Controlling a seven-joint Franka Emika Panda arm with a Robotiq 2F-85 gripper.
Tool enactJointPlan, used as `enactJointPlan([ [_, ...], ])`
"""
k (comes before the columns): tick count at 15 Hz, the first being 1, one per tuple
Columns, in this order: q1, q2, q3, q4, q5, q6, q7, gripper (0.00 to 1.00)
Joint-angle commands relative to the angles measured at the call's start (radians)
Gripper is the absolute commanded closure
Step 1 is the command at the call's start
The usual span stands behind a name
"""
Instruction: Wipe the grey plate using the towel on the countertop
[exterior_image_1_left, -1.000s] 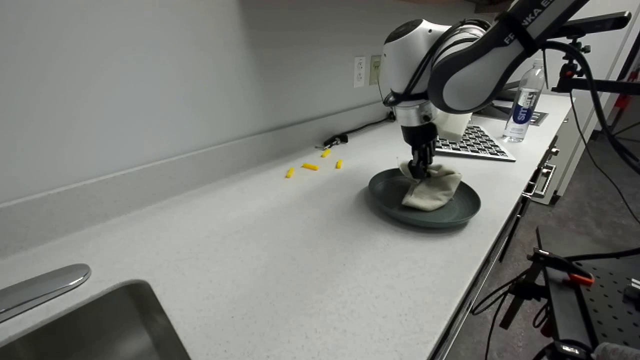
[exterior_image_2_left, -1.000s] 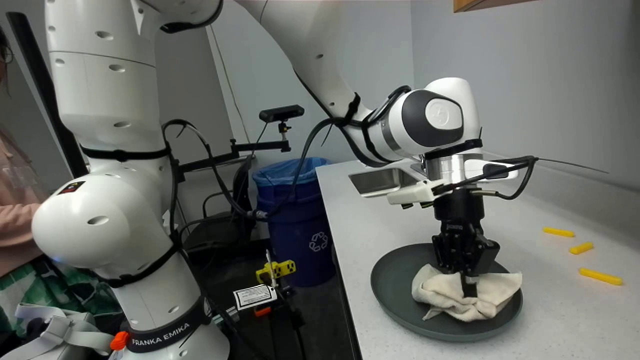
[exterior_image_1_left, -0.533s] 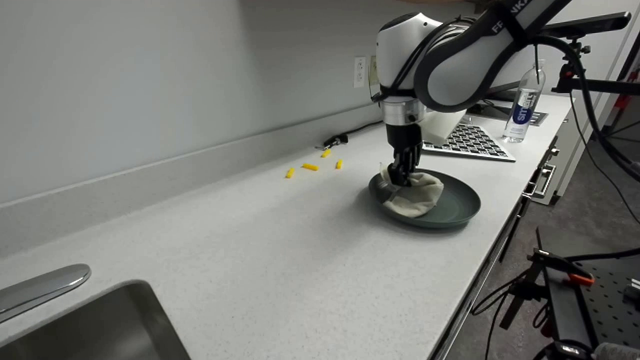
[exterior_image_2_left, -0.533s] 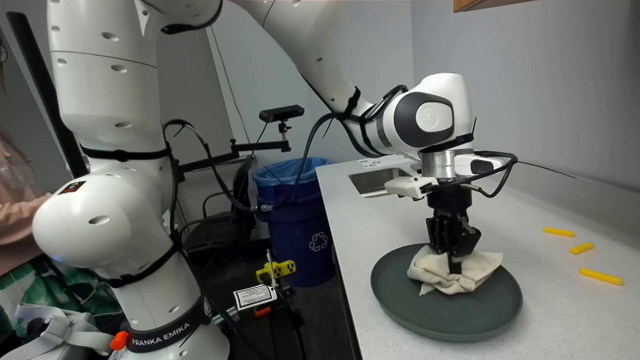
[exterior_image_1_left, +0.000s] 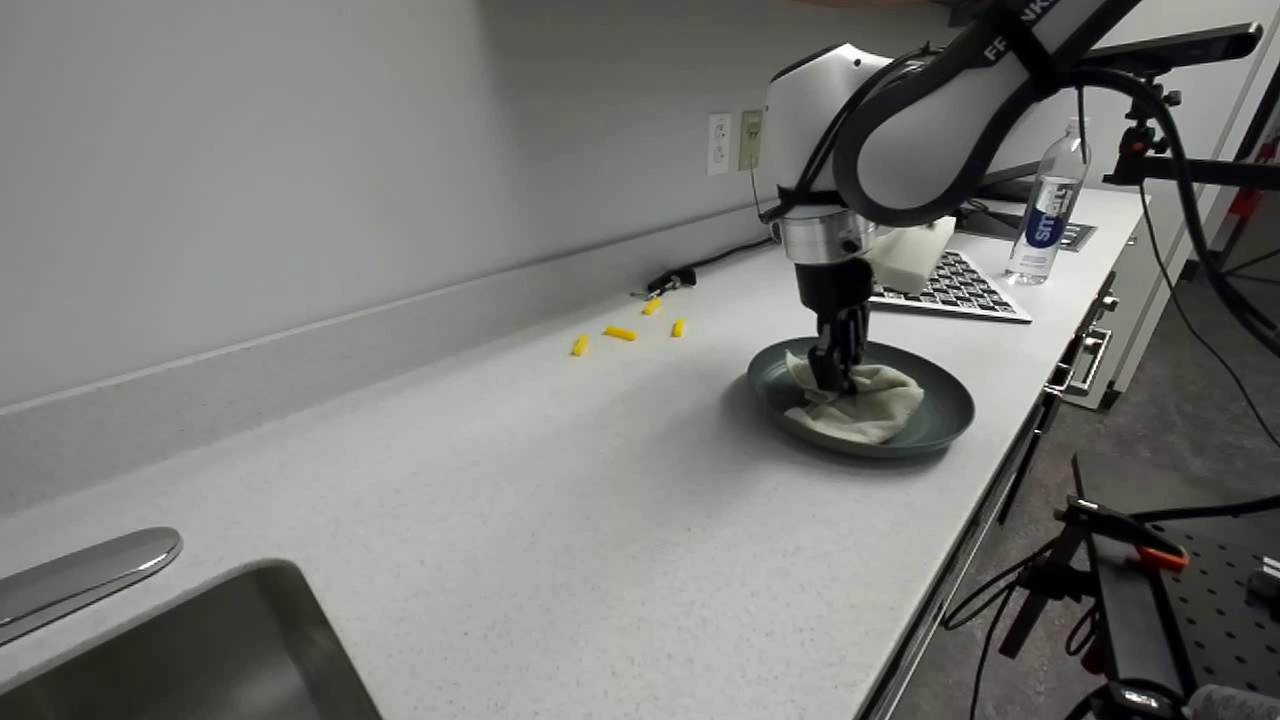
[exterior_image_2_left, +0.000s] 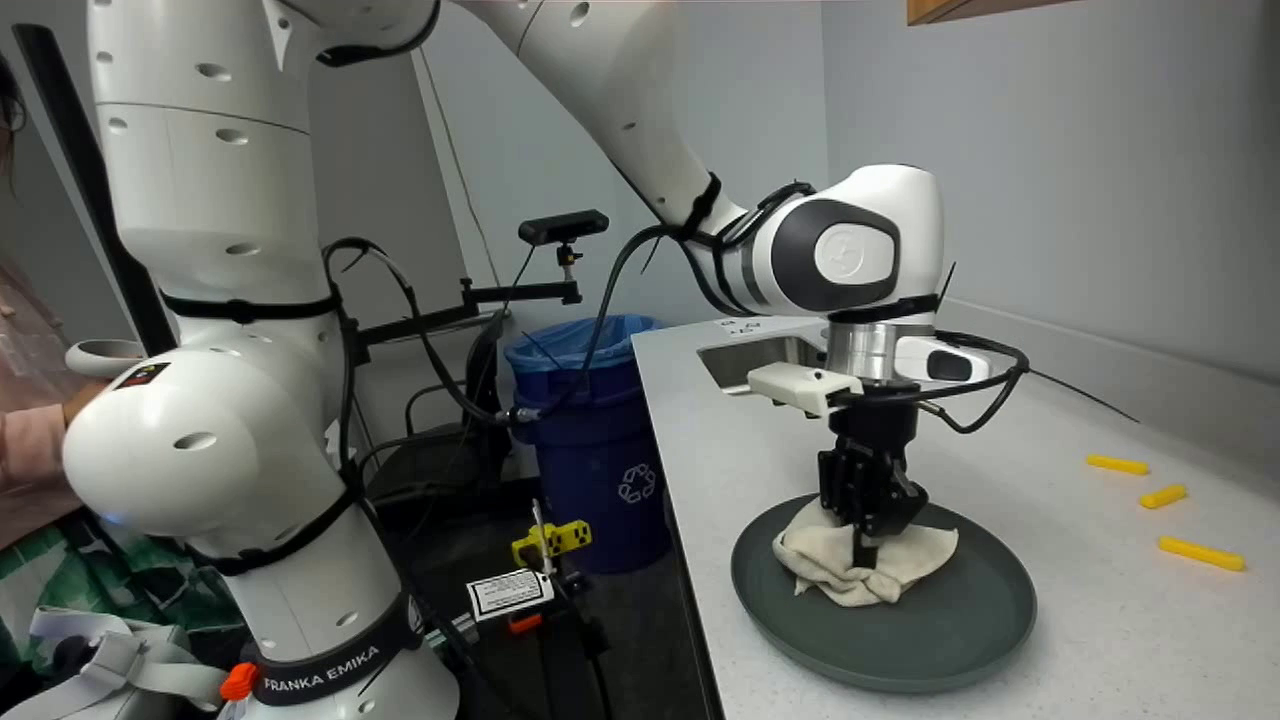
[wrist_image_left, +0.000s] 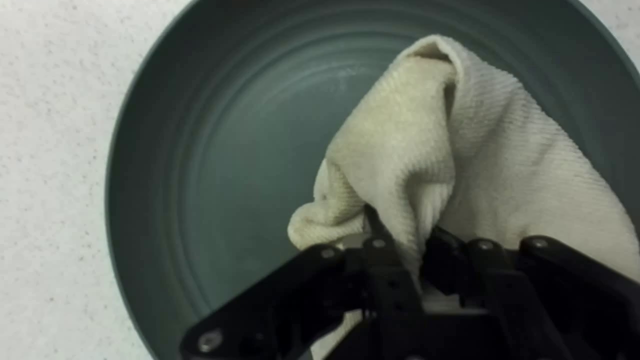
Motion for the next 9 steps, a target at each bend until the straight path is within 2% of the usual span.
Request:
enactJointPlan([
  [1, -0.017, -0.035, -0.048, -0.022, -0.069, -0.080, -0.008, 0.97],
  [5, -0.016, -0.025, -0.098, -0.004, -0.202, -0.025, 0.083, 0.97],
  [7, -0.003, -0.025, -0.105, 0.006, -0.272, 0.040, 0.149, 0.97],
  [9, 0.008, -0.032, -0.093, 0.016, -0.294, 0.096, 0.194, 0.97],
])
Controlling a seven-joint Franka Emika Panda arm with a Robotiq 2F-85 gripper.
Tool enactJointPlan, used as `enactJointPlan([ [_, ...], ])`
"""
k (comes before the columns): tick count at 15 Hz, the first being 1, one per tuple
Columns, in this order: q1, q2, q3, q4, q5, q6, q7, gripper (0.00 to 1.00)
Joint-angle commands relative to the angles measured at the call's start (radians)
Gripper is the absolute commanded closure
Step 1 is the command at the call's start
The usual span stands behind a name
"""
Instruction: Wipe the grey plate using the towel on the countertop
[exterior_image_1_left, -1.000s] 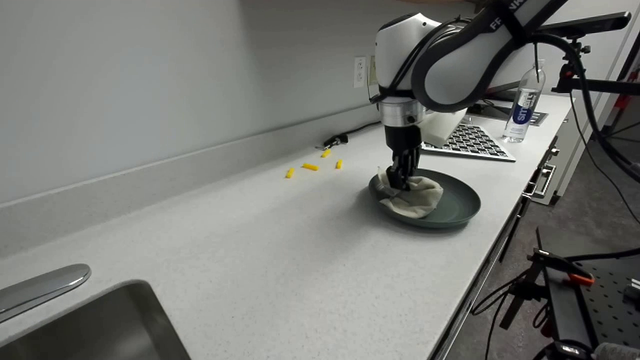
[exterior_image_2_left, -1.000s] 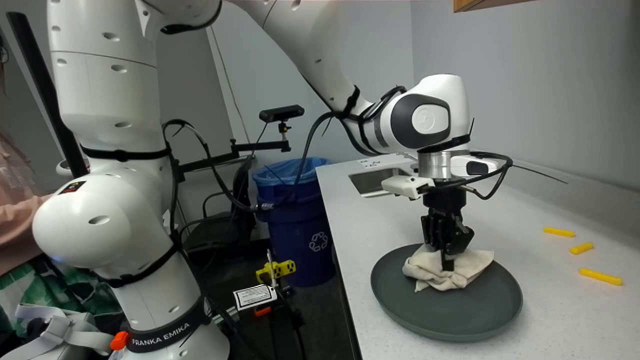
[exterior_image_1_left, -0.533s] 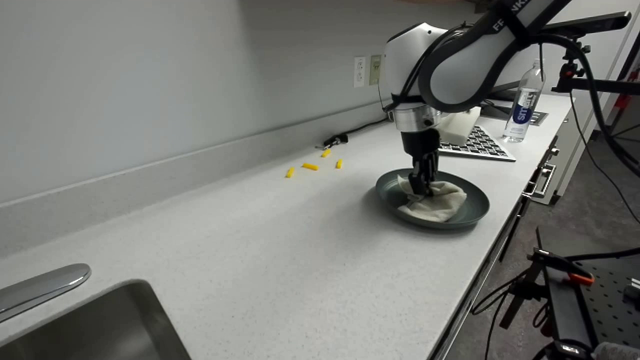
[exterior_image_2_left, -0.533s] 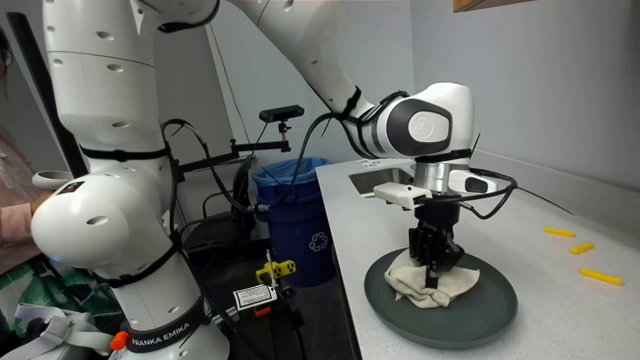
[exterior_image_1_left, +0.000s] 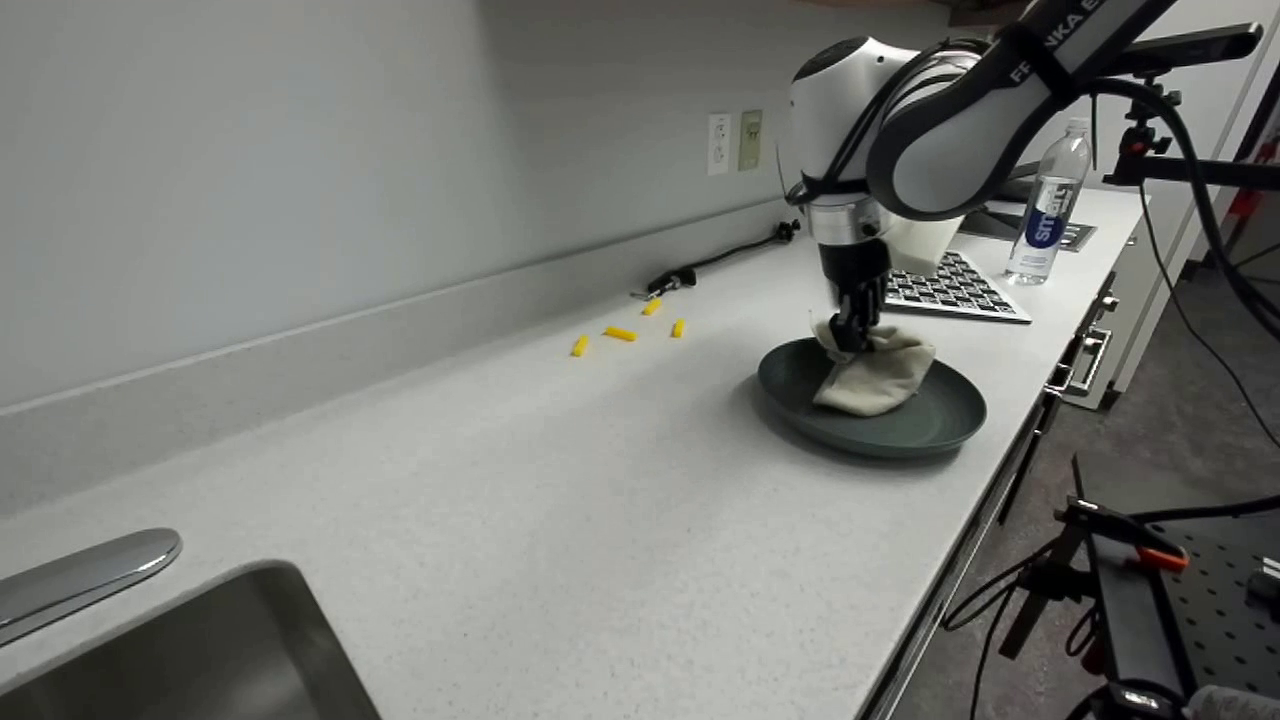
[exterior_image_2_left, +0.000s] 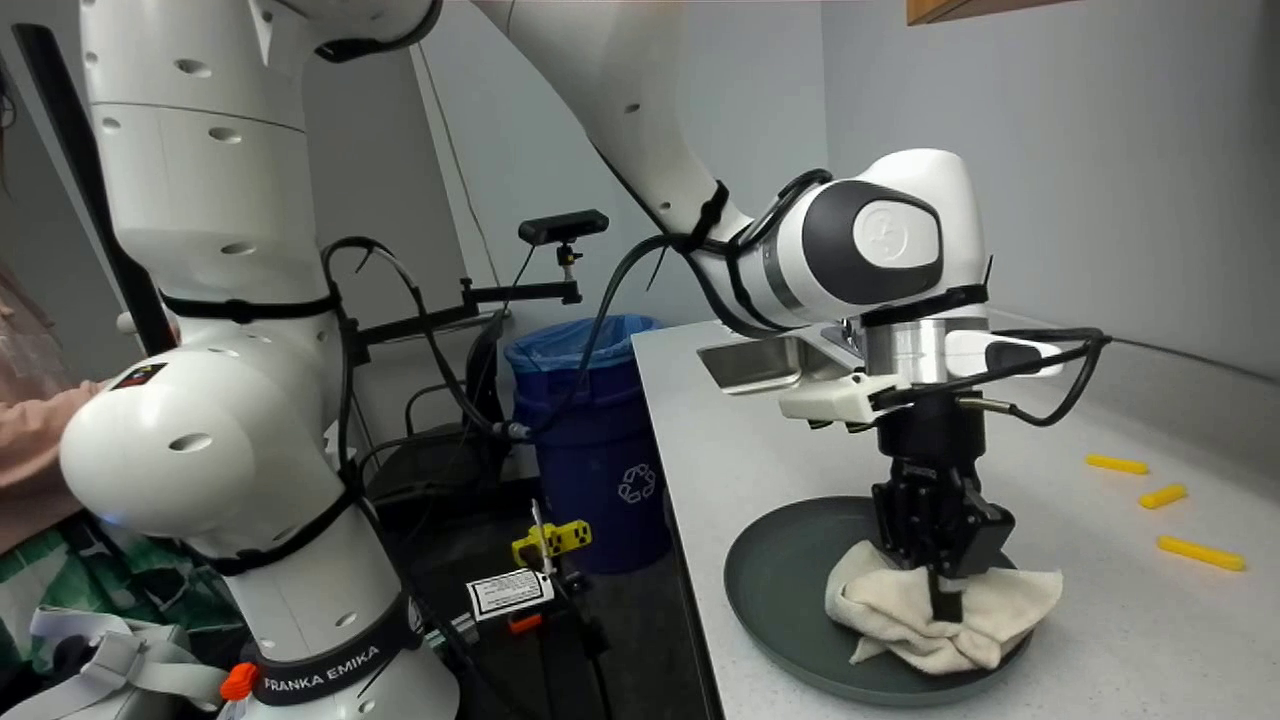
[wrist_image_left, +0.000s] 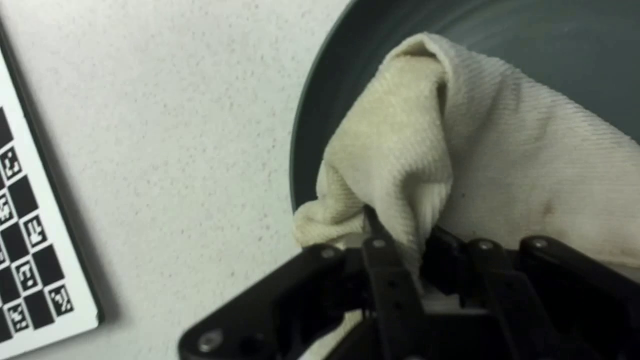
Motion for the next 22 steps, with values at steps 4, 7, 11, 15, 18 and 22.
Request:
enactJointPlan([
  [4, 0.051, -0.055, 0.044, 0.019, -0.011, 0.148, 0.098, 0.97],
  [7, 0.070, -0.090, 0.081, 0.016, 0.021, 0.193, 0.086, 0.97],
  [11, 0.087, -0.147, 0.135, 0.000, 0.087, 0.252, 0.043, 0.97],
  [15, 0.094, -0.190, 0.208, -0.021, 0.304, 0.266, -0.113, 0.97],
  [18, 0.104, -0.202, 0.246, -0.026, 0.453, 0.230, -0.234, 0.89],
  [22, 0.108, -0.206, 0.262, -0.028, 0.557, 0.180, -0.345, 0.48],
])
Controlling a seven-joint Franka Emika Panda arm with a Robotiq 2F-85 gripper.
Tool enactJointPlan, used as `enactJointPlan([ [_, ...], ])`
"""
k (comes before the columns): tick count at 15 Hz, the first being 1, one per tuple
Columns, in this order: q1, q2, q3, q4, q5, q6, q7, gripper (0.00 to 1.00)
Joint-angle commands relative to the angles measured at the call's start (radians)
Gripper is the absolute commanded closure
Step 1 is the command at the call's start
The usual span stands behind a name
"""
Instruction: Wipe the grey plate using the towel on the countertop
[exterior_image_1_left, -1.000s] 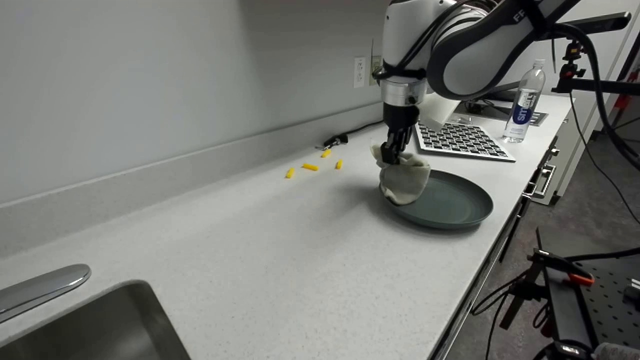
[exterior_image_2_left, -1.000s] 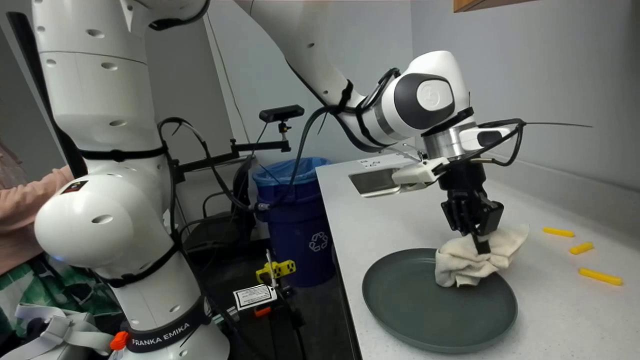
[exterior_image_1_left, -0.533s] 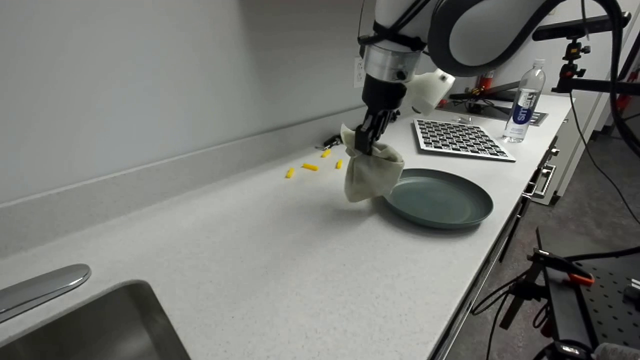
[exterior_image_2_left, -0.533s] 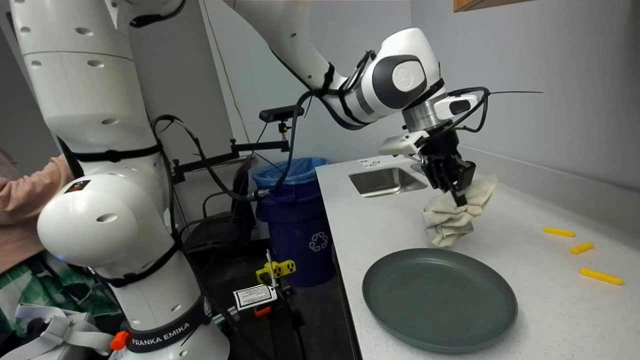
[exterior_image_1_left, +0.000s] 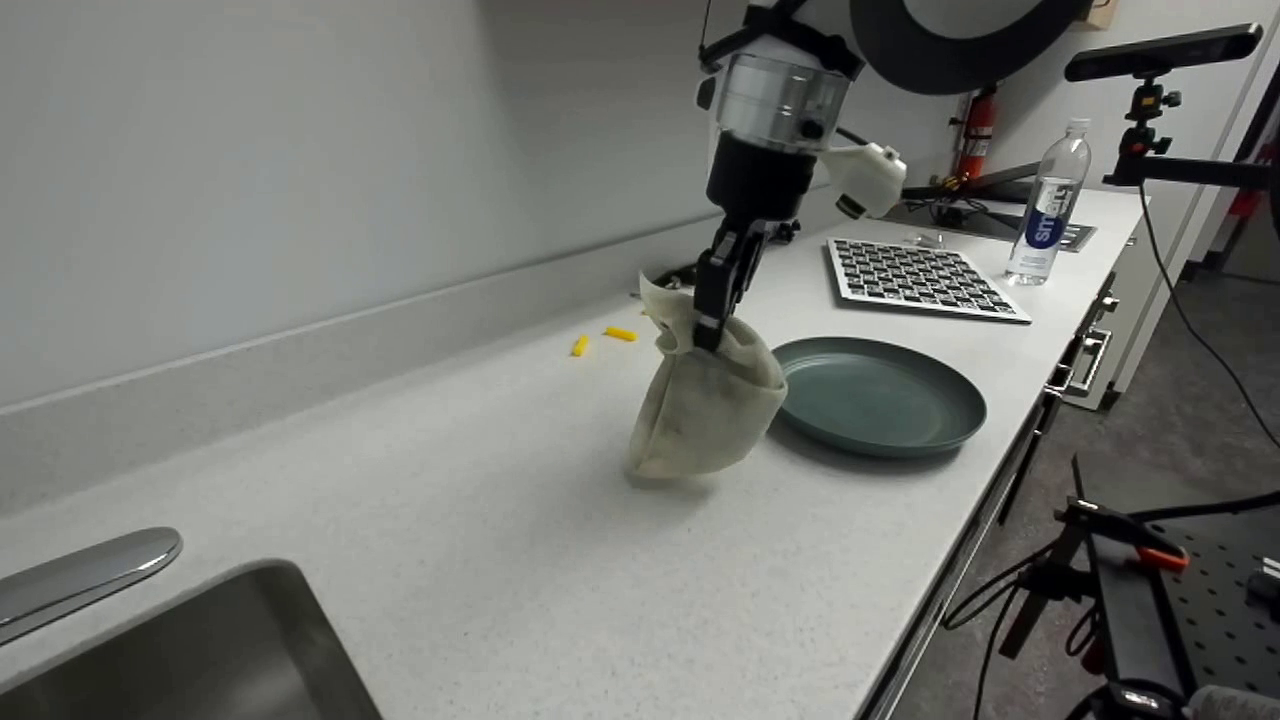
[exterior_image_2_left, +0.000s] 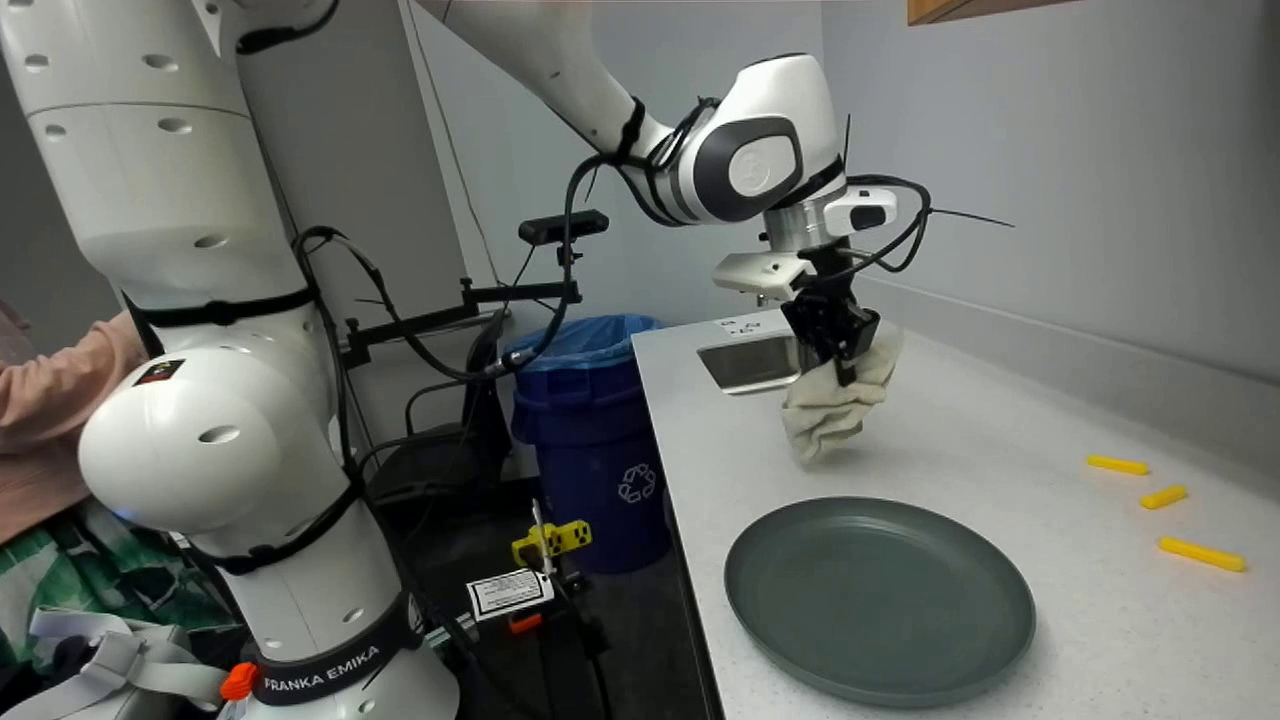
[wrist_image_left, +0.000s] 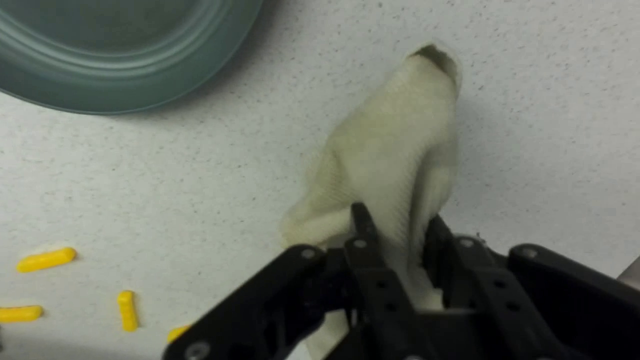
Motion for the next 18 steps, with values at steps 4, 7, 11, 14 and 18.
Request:
enactJointPlan([
  [4, -0.006, -0.047, -0.014, -0.025, 0.060, -0.137, -0.144, 0.17],
  [7, -0.022, -0.071, -0.044, -0.044, -0.025, -0.218, -0.118, 0.00],
  [11, -0.058, -0.115, -0.096, -0.076, -0.128, -0.308, -0.103, 0.00],
  [14, -0.091, -0.165, -0.133, -0.102, -0.187, -0.363, -0.090, 0.00],
  [18, -0.127, -0.266, -0.168, -0.151, -0.207, -0.402, -0.085, 0.00],
])
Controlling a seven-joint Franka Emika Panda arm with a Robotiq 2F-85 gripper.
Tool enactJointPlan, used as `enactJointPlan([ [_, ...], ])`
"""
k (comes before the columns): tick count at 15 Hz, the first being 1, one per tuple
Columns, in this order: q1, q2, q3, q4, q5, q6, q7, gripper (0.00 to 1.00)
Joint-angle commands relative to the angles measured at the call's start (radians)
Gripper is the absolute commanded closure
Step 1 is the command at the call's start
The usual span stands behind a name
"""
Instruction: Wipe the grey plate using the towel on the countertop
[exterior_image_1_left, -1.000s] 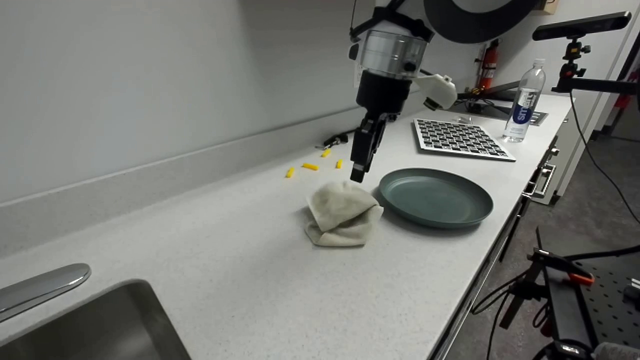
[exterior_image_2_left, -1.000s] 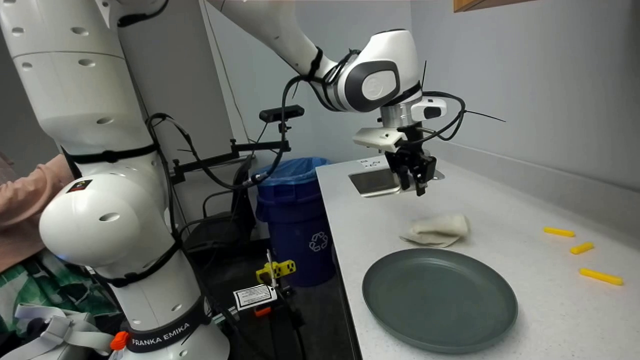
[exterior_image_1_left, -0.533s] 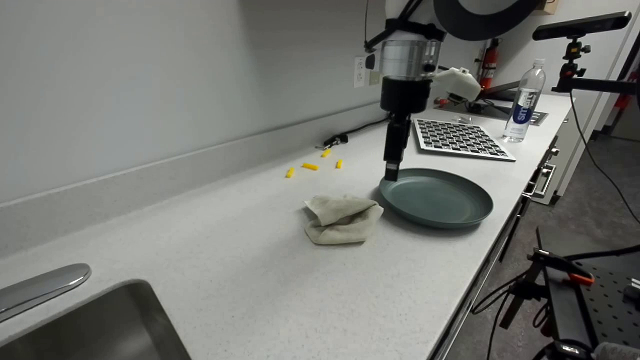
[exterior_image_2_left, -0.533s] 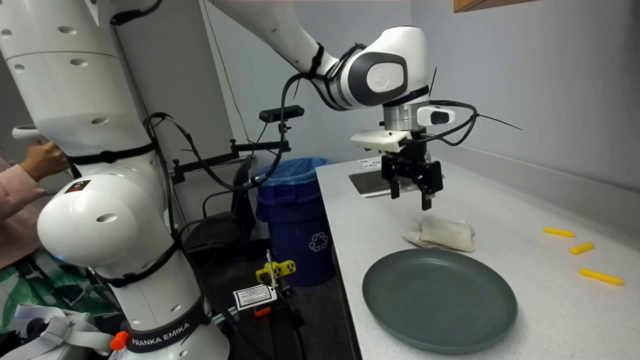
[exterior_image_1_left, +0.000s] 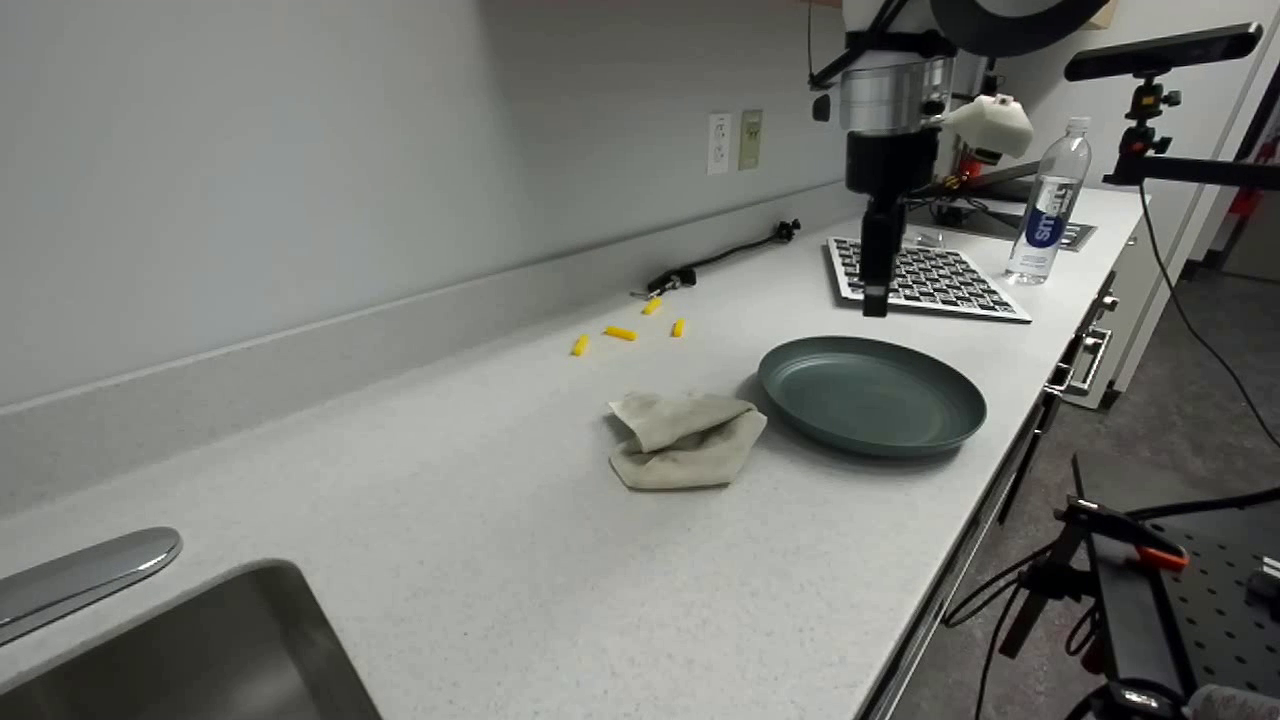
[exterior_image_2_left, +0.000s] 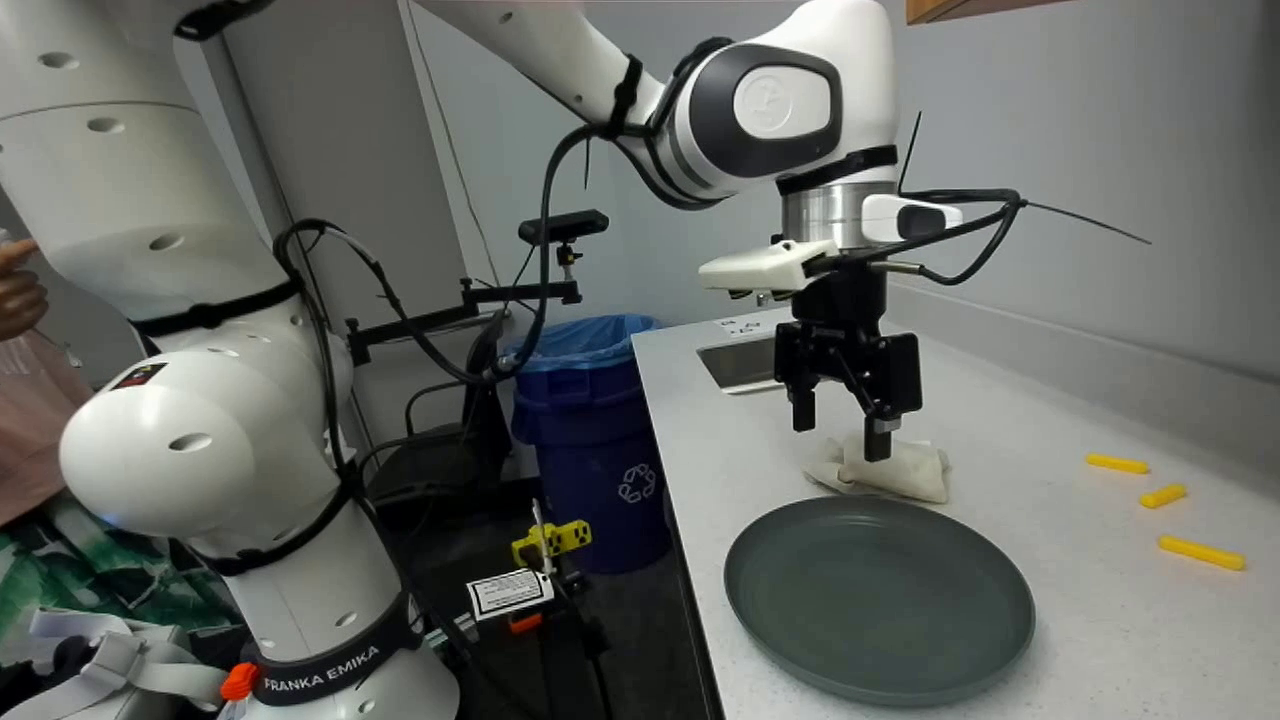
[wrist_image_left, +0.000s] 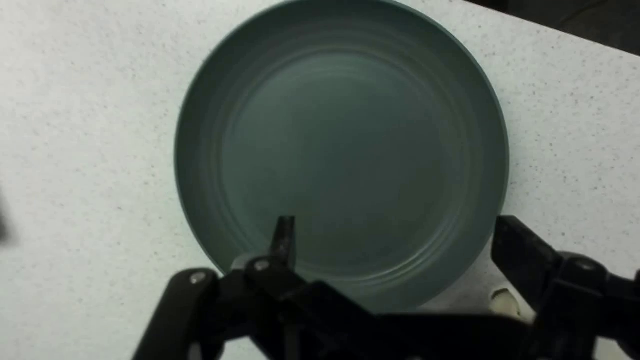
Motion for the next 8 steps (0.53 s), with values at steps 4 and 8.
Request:
enactJointPlan([
  [4, -0.050, -0.219, -0.028, -0.118, -0.035, -0.028, 0.037, 0.00],
  [8, -0.054, -0.207, -0.030, -0.105, -0.005, -0.012, 0.032, 0.00],
])
